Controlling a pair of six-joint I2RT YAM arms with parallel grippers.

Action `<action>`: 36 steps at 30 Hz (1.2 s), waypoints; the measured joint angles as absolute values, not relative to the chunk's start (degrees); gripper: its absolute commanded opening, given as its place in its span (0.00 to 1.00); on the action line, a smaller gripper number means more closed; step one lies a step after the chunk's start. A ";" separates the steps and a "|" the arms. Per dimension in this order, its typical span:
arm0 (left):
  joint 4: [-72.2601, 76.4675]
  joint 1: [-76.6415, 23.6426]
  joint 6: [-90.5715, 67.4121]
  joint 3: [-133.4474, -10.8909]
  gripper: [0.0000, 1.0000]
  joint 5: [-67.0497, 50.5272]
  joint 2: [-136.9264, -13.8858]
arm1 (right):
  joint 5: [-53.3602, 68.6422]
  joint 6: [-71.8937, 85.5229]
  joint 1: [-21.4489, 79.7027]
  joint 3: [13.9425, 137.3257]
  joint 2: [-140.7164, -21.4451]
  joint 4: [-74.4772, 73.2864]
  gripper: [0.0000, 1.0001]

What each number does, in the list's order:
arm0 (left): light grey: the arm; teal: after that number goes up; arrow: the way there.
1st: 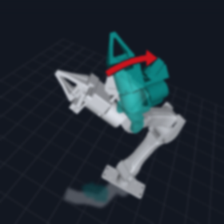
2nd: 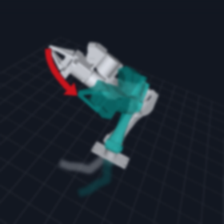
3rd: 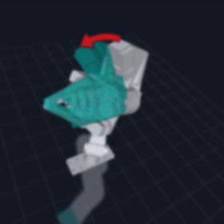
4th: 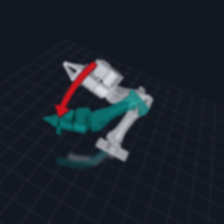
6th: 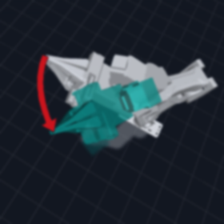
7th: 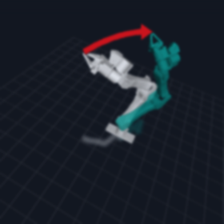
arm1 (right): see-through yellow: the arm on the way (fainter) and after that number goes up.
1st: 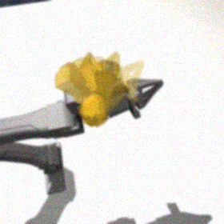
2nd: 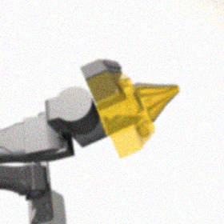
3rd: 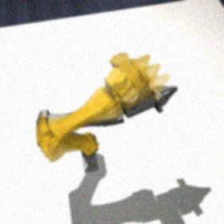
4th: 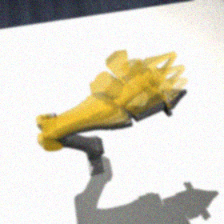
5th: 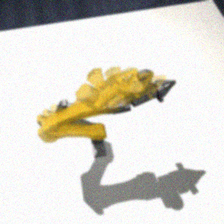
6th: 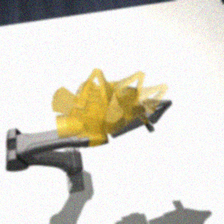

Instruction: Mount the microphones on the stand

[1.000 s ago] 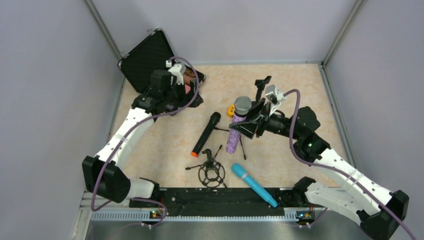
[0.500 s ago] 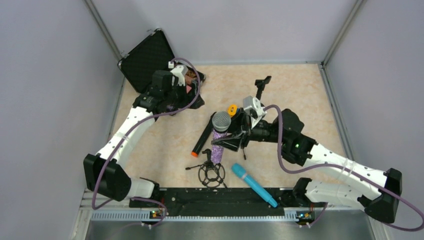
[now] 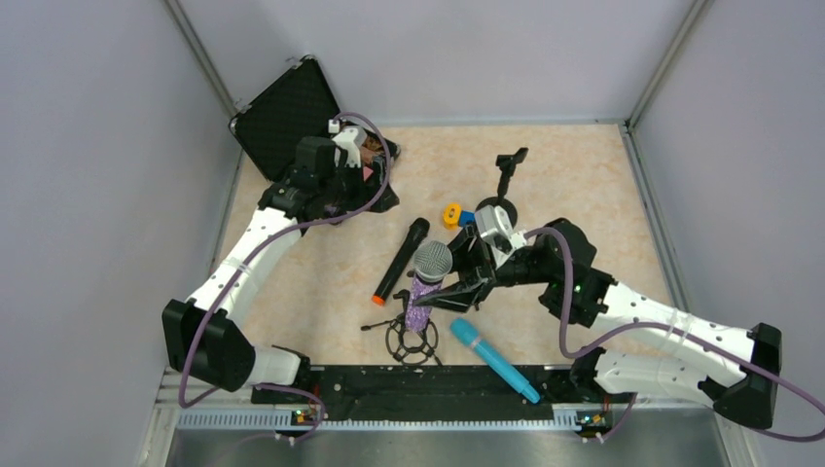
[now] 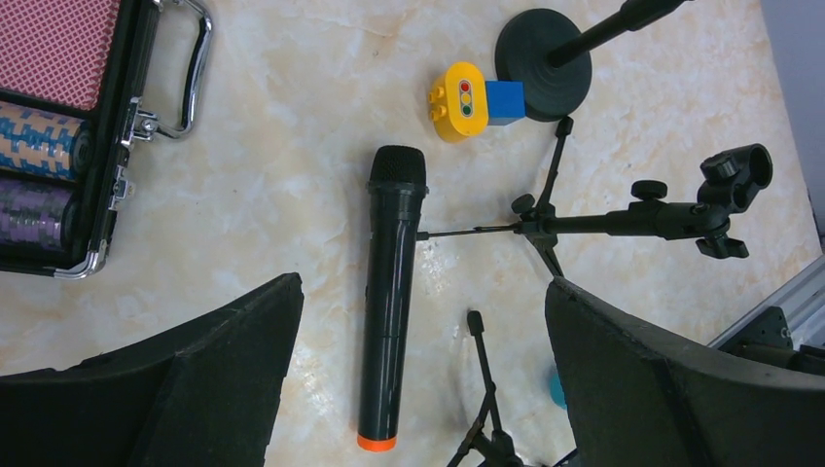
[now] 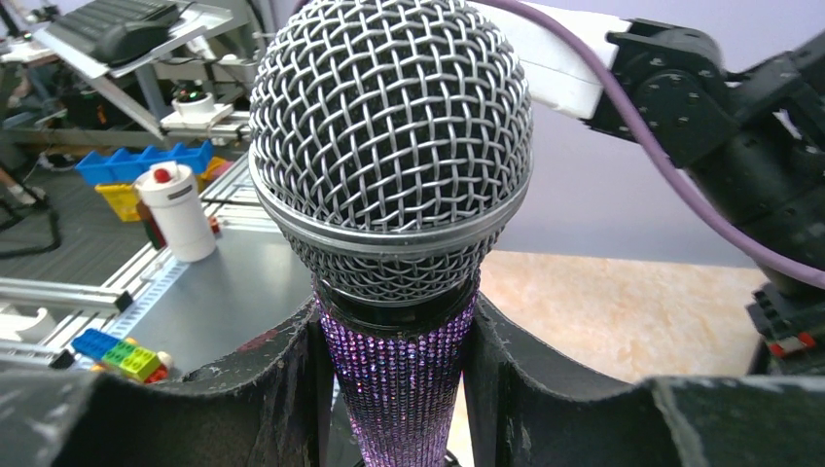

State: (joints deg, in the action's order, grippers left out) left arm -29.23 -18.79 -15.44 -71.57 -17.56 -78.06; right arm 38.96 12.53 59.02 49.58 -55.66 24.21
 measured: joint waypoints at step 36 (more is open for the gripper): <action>-29.28 -18.79 -15.18 -71.57 0.99 -19.20 -78.06 | 32.16 -0.56 67.51 49.58 -60.62 16.88 0.00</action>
State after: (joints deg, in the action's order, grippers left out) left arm -29.28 -18.79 -15.18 -71.57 -19.20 -78.06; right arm 32.16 -0.56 67.51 49.58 -60.62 16.88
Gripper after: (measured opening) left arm 0.989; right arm 0.434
